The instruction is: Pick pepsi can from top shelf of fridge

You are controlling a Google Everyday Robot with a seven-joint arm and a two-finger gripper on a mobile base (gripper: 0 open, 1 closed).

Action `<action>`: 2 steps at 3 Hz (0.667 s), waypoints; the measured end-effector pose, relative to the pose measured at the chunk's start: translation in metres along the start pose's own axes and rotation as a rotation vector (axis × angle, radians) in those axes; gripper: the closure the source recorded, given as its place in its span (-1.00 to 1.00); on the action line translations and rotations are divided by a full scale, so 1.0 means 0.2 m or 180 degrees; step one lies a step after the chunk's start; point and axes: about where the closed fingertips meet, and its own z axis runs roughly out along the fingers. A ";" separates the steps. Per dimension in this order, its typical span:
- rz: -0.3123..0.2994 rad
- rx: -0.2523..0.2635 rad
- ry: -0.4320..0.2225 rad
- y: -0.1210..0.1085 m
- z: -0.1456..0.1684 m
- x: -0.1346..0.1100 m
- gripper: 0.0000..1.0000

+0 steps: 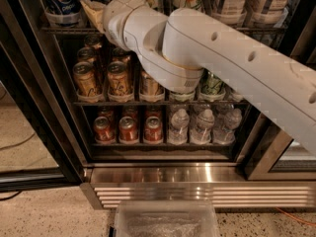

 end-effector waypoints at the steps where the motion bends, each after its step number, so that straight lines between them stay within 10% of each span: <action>1: -0.0007 -0.0067 -0.0009 0.01 -0.02 0.00 1.00; 2: -0.0070 -0.0165 -0.0178 -0.02 -0.07 -0.12 1.00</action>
Offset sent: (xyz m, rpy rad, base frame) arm -0.0279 -0.0242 0.0514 0.0149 -0.0876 0.1331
